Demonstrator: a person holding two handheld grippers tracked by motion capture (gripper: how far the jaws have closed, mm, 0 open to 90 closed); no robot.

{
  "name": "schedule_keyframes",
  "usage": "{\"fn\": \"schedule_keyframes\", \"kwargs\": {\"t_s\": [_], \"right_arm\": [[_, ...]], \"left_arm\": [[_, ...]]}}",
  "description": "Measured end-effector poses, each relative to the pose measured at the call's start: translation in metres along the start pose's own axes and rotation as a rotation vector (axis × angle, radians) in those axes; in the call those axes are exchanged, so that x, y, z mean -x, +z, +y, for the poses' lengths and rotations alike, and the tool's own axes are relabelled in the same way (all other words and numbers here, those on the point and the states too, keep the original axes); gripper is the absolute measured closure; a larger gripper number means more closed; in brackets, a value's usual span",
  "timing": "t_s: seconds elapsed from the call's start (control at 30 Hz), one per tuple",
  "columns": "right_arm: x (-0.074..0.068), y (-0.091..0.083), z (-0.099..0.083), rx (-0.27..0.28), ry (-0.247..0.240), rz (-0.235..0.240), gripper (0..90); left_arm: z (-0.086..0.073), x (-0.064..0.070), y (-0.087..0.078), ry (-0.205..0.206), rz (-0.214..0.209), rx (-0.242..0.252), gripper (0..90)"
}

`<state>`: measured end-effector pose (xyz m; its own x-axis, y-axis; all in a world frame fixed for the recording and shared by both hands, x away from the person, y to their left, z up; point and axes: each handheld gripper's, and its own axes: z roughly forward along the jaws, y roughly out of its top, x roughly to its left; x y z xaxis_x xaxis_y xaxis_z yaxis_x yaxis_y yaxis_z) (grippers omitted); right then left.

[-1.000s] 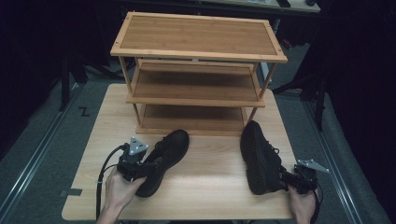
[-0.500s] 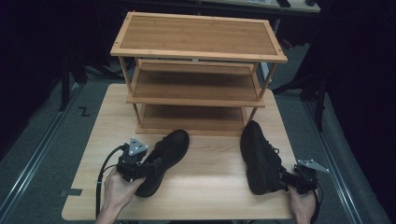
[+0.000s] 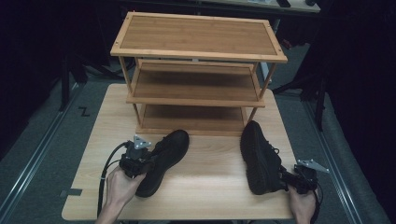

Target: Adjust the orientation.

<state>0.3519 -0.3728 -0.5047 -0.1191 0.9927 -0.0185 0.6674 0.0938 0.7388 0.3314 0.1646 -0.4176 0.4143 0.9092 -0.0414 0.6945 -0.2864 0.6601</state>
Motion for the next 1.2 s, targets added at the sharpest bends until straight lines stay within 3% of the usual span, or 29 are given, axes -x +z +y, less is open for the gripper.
{"fn": "schedule_keyframes", "kwargs": {"t_s": [0.17, 0.37, 0.63, 0.87, 1.03, 1.2], "right_arm": [[0.000, 0.000, 0.000, 0.000, 0.000, 0.000, 38.8], [0.000, 0.000, 0.000, 0.000, 0.000, 0.000, 38.7], [0.000, 0.000, 0.000, -0.001, 0.002, 0.000, 38.7], [0.000, 0.000, 0.000, -0.001, -0.001, -0.001, 38.7], [0.000, 0.000, 0.000, -0.001, -0.001, -0.001, 38.7], [0.000, 0.000, 0.000, -0.001, -0.002, -0.001, 38.7]], "left_arm": [[0.004, 0.001, 0.003, 0.010, 0.017, -0.022, 69.5], [0.008, -0.001, 0.006, 0.022, 0.008, -0.037, 68.8], [0.010, -0.002, 0.015, 0.011, 0.012, -0.070, 85.3], [0.008, -0.007, 0.014, -0.052, -0.009, -0.048, 87.3], [0.009, -0.011, 0.009, -0.120, -0.084, -0.014, 87.7], [0.012, -0.007, 0.007, -0.125, -0.102, 0.005, 87.9]]}}
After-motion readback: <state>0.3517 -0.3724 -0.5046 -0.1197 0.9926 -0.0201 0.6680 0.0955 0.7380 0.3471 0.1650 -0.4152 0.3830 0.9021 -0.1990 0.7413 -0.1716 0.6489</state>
